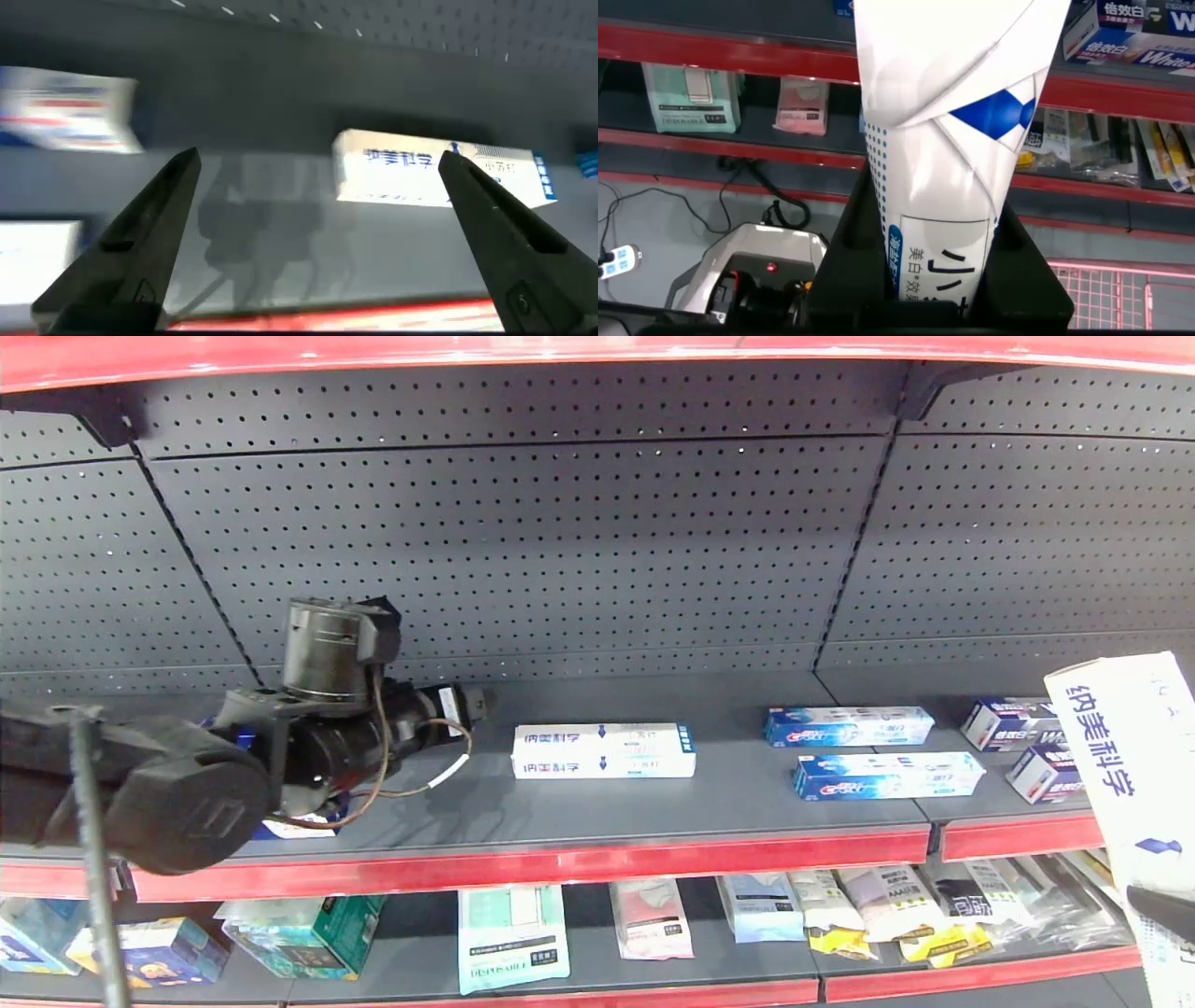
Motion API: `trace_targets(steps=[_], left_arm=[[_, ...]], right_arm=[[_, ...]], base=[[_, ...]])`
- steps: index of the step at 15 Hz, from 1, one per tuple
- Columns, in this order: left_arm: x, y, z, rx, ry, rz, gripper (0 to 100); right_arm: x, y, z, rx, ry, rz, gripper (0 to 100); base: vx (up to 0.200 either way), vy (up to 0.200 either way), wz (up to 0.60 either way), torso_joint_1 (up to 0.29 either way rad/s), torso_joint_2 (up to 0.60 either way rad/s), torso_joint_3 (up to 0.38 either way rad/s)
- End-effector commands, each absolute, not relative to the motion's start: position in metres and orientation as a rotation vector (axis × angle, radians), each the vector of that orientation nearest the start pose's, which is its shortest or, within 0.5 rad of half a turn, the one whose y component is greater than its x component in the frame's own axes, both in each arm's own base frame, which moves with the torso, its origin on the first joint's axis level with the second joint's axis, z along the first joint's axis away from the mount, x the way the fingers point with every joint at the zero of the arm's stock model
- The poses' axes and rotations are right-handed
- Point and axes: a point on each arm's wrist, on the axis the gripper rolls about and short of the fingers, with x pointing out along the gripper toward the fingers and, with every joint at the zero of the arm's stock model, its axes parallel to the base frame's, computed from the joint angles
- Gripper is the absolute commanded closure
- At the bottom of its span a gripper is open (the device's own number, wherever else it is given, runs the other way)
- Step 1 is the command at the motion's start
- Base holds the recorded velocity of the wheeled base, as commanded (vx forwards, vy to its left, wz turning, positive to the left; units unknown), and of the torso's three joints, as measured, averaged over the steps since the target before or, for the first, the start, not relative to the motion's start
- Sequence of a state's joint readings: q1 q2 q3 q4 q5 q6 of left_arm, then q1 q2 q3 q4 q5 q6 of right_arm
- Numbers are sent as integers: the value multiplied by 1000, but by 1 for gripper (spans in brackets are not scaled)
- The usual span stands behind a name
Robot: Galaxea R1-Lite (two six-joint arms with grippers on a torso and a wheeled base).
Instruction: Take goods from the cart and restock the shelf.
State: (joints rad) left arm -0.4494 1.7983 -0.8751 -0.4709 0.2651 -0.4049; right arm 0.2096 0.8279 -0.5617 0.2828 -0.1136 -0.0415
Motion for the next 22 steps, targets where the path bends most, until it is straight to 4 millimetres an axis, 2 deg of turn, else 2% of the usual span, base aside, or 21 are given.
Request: trace_targets(steps=[1, 4, 9, 14, 19, 22], left_arm=[[314, -155, 129, -211, 510, -98, 0], [326, -170, 115, -200, 535, -113, 0], [341, -188, 106, -221, 536, -127, 0], [348, -201, 107, -225, 519, -152, 0], [367, -213, 117, -220, 536, -158, 0], [384, -223, 109, -223, 526, -155, 0]], right_arm=[[72, 13, 193, -130, 550, 104, 100], [65, 11, 189, -119, 543, 123, 100], [48, 8, 187, -107, 482, 128, 100], [36, 6, 176, -106, 466, 128, 100], [22, 3, 164, -118, 437, 136, 100], [17, 2, 161, -145, 415, 142, 100]], base=[[0, 0, 0, 0, 0, 0], [0, 0, 0, 0, 0, 0], [0, 0, 0, 0, 0, 0], [0, 0, 0, 0, 0, 0], [0, 0, 0, 0, 0, 0], [0, 0, 0, 0, 0, 0]])
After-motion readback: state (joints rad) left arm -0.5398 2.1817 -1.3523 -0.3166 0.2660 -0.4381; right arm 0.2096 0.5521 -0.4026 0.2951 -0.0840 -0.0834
